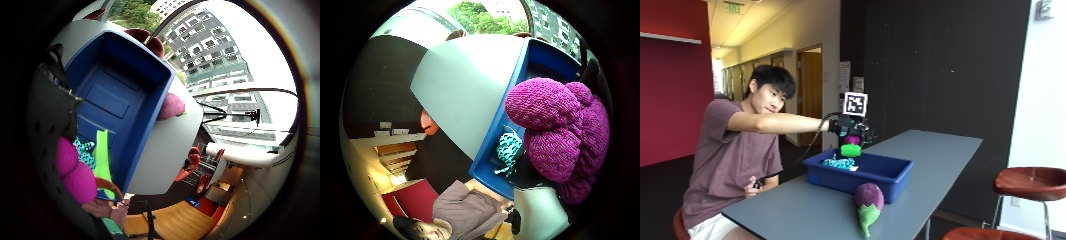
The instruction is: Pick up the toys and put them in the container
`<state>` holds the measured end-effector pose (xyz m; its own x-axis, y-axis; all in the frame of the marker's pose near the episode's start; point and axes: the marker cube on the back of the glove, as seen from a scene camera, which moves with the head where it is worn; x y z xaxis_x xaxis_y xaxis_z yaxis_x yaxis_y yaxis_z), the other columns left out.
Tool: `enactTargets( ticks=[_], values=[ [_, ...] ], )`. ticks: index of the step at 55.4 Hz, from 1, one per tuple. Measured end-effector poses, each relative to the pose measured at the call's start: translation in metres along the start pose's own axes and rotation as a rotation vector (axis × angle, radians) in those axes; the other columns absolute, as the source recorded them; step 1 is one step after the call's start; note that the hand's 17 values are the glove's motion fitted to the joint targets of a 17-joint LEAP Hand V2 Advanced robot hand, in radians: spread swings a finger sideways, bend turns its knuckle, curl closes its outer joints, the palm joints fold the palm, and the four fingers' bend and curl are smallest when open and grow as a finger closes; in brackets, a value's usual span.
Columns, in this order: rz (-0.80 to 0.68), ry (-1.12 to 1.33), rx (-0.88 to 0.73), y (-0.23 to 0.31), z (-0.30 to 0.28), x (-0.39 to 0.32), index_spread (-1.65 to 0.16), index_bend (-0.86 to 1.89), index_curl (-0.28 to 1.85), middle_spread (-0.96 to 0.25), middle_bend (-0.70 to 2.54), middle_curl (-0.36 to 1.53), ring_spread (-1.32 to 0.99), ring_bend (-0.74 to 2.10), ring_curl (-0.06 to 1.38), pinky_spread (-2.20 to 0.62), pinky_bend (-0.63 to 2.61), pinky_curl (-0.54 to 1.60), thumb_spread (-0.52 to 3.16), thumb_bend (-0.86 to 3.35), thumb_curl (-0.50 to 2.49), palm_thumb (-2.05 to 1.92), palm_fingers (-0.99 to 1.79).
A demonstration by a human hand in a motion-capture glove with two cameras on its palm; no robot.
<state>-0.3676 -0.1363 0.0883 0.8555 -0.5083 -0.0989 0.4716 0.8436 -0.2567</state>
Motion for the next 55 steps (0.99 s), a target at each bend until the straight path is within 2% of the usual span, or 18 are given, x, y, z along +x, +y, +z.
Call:
enactTargets(
  ticks=[1, 2, 3, 4, 6, 9, 10, 11, 12, 19, 24, 30, 35, 40, 47, 55],
  values=[
    [-0.016, -0.014, -0.015, 0.001, 0.001, -0.002, -0.24, 0.59, 0.82, -0.23, 0.96, 0.81, -0.35, 1.3, 0.63, -0.36, 1.14, 0.54, 0.52, -0.01, 1.04, 0.59, 0.73],
    [-0.031, -0.032, -0.034, 0.002, 0.002, -0.003, -0.23, 0.59, 0.83, -0.25, 0.66, 0.75, -0.35, 1.38, 0.66, -0.36, 1.25, 0.58, 0.6, 0.03, 1.03, 0.63, 0.51],
    [-0.04, -0.049, -0.054, 0.002, 0.002, -0.004, -0.23, 0.5, 0.82, -0.25, 0.89, 0.82, -0.34, 1.34, 0.65, -0.35, 1.17, 0.56, 0.61, -0.02, 1.02, 0.57, 0.61],
    [-0.043, -0.06, -0.074, 0.003, 0.003, -0.005, -0.23, 0.44, 0.8, -0.25, 0.89, 0.8, -0.34, 1.35, 0.64, -0.35, 1.16, 0.55, 0.66, -0.03, 1.0, 0.55, 0.6],
    [-0.024, -0.066, -0.105, 0.003, 0.005, -0.004, -0.23, 0.31, 0.76, -0.25, 0.86, 0.78, -0.34, 1.31, 0.62, -0.33, 1.15, 0.54, 0.8, -0.07, 0.94, 0.43, 0.42],
    [0.05, -0.102, -0.12, 0.001, 0.003, -0.007, -0.21, 0.18, 0.73, -0.24, 0.72, 0.74, -0.32, 1.24, 0.62, -0.28, 1.16, 0.56, 0.93, -0.08, 0.86, 0.3, -0.01],
    [0.042, -0.117, -0.116, 0.001, 0.001, -0.008, -0.21, 0.15, 0.72, -0.23, 0.66, 0.72, -0.31, 1.19, 0.61, -0.25, 1.17, 0.56, 0.96, -0.09, 0.83, 0.26, -0.13],
    [0.016, -0.12, -0.11, 0.002, 0.0, -0.008, -0.21, 0.13, 0.69, -0.22, 0.63, 0.7, -0.31, 1.16, 0.6, -0.24, 1.17, 0.54, 0.99, -0.07, 0.81, 0.24, -0.12],
    [-0.014, -0.111, -0.102, 0.004, -0.002, -0.005, -0.21, 0.12, 0.65, -0.2, 0.53, 0.66, -0.27, 1.03, 0.55, -0.2, 1.17, 0.53, 1.01, -0.08, 0.78, 0.2, -0.32],
    [-0.049, -0.097, -0.046, 0.01, -0.022, 0.026, -0.22, 0.06, 0.5, -0.12, 0.26, 0.54, -0.16, 0.71, 0.42, -0.07, 1.12, 0.46, 1.12, -0.05, 0.65, 0.07, -0.39],
    [0.068, -0.118, -0.045, 0.013, -0.038, 0.056, -0.23, 0.03, 0.42, -0.08, 0.15, 0.48, -0.09, 0.56, 0.36, -0.02, 1.06, 0.43, 1.17, -0.04, 0.58, 0.01, -0.41],
    [0.13, -0.175, -0.052, 0.021, -0.045, 0.1, -0.23, 0.03, 0.34, -0.05, 0.11, 0.43, -0.05, 0.45, 0.32, 0.0, 0.98, 0.4, 1.19, -0.03, 0.52, -0.01, -0.39],
    [0.207, -0.175, -0.068, 0.025, -0.036, 0.139, -0.23, 0.04, 0.29, -0.05, 0.1, 0.39, -0.04, 0.39, 0.31, 0.01, 0.94, 0.38, 1.21, -0.02, 0.48, -0.01, -0.37],
    [0.022, -0.117, -0.061, 0.037, -0.017, 0.184, -0.23, 0.04, 0.25, -0.05, 0.11, 0.36, -0.03, 0.35, 0.3, 0.02, 0.89, 0.37, 1.24, -0.01, 0.46, 0.02, -0.35],
    [0.245, -0.264, -0.106, 0.03, 0.001, 0.204, -0.24, 0.05, 0.21, -0.05, 0.11, 0.32, -0.03, 0.31, 0.3, 0.02, 0.85, 0.35, 1.29, 0.01, 0.44, 0.07, -0.33],
    [0.257, -0.25, -0.17, 0.025, 0.035, 0.228, -0.24, 0.06, 0.18, -0.05, 0.11, 0.29, -0.03, 0.27, 0.3, 0.02, 0.8, 0.34, 1.36, 0.06, 0.44, 0.18, -0.32]
  ],
)
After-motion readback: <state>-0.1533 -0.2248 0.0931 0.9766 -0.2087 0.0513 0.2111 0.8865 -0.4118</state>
